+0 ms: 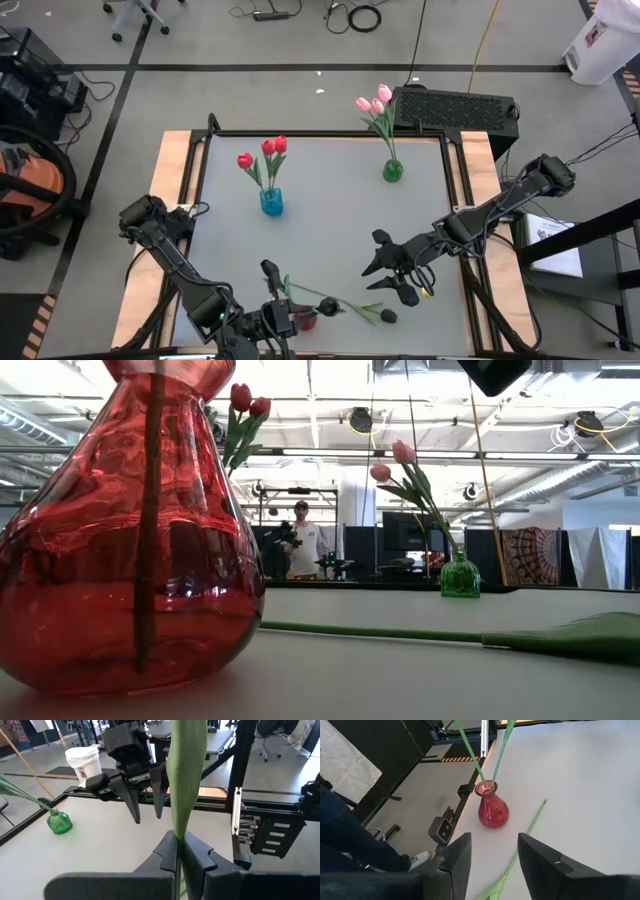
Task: Sort flowers into vase by color
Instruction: Put the top black flower into the red vase
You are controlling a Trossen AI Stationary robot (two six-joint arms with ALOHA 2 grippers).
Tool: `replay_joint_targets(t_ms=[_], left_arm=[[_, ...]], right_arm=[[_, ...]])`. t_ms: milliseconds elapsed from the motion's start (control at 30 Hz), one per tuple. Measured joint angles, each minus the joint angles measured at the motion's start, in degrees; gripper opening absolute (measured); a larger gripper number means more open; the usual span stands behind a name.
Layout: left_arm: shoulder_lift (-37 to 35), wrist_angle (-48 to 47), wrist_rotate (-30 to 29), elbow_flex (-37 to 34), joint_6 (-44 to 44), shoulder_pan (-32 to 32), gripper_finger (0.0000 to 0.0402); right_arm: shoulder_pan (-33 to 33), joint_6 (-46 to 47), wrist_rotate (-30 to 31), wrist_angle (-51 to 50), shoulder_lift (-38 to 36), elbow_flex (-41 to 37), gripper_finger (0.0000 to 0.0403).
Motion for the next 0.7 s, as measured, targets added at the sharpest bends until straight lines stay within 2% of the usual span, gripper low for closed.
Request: replay_joint_targets(t_ms=[400,700], left_arm=[[0.00,-4.69,0.07,0.00,-4.16,-0.02,0.0013],[0.00,-4.05,0.07,0.00,-5.86,-0.02,0.0013]], right_arm=[[0.00,0.00,0.00,0.00,0.00,0.01,0.0153],[-0.01,0.00,0.00,0.00,0.00,0.00,0.0153]])
